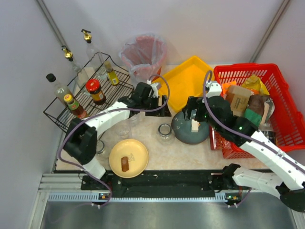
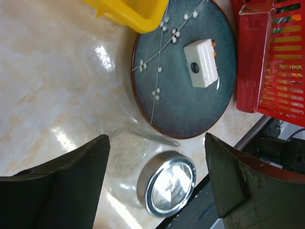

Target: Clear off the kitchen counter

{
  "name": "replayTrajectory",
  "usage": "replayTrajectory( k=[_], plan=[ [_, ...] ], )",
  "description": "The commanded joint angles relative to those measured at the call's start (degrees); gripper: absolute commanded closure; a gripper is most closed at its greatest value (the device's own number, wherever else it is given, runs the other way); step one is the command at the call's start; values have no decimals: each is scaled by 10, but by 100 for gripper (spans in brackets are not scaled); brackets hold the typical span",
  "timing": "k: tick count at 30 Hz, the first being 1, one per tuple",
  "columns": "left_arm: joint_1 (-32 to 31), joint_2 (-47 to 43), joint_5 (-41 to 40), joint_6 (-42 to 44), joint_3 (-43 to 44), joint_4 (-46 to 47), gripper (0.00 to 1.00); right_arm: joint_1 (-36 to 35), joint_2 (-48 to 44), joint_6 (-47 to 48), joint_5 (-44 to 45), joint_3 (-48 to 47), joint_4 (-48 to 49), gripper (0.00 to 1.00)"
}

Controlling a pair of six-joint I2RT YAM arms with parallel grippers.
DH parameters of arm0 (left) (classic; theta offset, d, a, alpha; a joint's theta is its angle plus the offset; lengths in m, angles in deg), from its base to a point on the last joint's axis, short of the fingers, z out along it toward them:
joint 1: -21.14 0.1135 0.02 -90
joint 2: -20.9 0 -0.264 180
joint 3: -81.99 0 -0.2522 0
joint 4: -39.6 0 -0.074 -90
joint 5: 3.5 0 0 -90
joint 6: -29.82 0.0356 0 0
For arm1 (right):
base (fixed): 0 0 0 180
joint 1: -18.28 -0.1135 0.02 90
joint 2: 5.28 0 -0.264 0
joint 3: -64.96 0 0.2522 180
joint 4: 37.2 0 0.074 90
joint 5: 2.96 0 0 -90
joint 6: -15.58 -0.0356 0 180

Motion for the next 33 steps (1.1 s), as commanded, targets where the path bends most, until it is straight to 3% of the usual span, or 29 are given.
replayTrajectory(
  k=[1, 10, 33],
  plan=[
    [-14, 56, 42, -9, 51, 52, 16, -7, -28, -2, 22, -9, -10, 6],
    [-41, 153, 36, -15, 52, 101, 21, -6, -39, 5, 37, -14, -23, 5],
    [-43, 233, 65, -99, 40, 176, 57, -6, -48, 18, 51, -16, -39, 5]
  ],
)
